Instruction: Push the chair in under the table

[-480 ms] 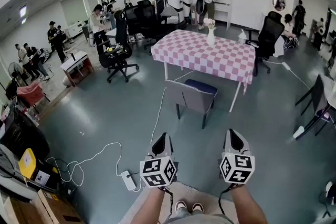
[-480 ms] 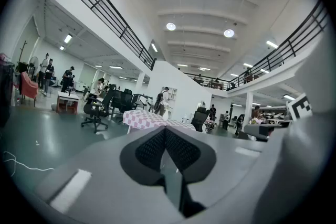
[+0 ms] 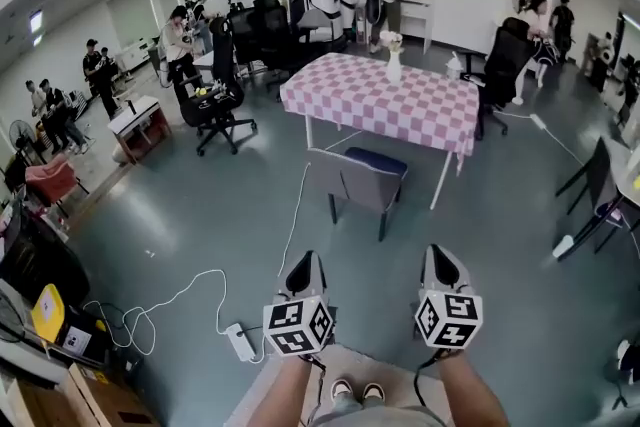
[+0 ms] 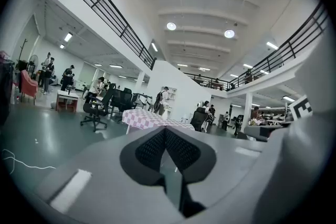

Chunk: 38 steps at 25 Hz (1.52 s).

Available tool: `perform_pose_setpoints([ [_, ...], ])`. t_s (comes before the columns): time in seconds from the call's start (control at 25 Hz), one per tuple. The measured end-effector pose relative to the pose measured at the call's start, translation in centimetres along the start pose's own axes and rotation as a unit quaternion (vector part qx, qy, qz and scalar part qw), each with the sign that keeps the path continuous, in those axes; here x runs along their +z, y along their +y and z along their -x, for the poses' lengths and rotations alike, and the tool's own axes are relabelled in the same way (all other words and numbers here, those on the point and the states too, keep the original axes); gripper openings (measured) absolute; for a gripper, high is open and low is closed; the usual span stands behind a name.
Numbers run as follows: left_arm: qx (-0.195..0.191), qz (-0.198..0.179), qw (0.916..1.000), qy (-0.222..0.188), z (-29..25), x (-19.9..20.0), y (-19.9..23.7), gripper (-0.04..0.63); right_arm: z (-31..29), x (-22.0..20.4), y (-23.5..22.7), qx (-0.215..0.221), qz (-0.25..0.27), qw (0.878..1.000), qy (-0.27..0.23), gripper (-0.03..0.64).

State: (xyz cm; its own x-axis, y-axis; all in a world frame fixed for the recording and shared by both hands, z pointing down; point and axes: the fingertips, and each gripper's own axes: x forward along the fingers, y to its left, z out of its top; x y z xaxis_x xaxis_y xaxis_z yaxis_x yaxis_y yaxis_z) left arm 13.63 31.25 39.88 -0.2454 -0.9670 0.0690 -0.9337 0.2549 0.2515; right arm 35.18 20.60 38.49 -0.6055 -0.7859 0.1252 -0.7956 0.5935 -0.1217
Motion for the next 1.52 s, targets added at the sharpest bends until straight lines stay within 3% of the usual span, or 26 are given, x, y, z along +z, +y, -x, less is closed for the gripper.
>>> perform_pose_setpoints([
  [0.36, 0.010, 0.000, 0.9999, -0.003, -0.1, 0.7, 0.2, 0.003, -0.2, 0.3, 0.3, 0.026, -0.016, 1.000, 0.000, 0.021],
  [0.44, 0.004, -0.001, 1.0000, -0.007, -0.2, 1.0, 0.0, 0.109, -0.3, 0.4, 0.4, 0.027, -0.014, 1.000, -0.002, 0.054],
  [0.68, 0.006, -0.009, 0.9999, -0.008, -0.4, 1.5, 1.1, 0.110, -0.5, 0.7, 0.8, 0.014, -0.012, 1.000, -0.009, 0.129],
  [1.12, -0.012, -0.011, 0.9998, 0.008, -2.9, 1.2, 5.1, 0.109, -3.6, -0.9, 0.8, -0.021, -0.032, 0.999, 0.000, 0.130],
  [1.52, -0.014, 0.004, 0.9996, 0.025, -8.3, 0.2, 9.0, 0.109, -9.5, -2.3, 1.8, -0.032, -0.028, 0.999, 0.023, 0.129],
])
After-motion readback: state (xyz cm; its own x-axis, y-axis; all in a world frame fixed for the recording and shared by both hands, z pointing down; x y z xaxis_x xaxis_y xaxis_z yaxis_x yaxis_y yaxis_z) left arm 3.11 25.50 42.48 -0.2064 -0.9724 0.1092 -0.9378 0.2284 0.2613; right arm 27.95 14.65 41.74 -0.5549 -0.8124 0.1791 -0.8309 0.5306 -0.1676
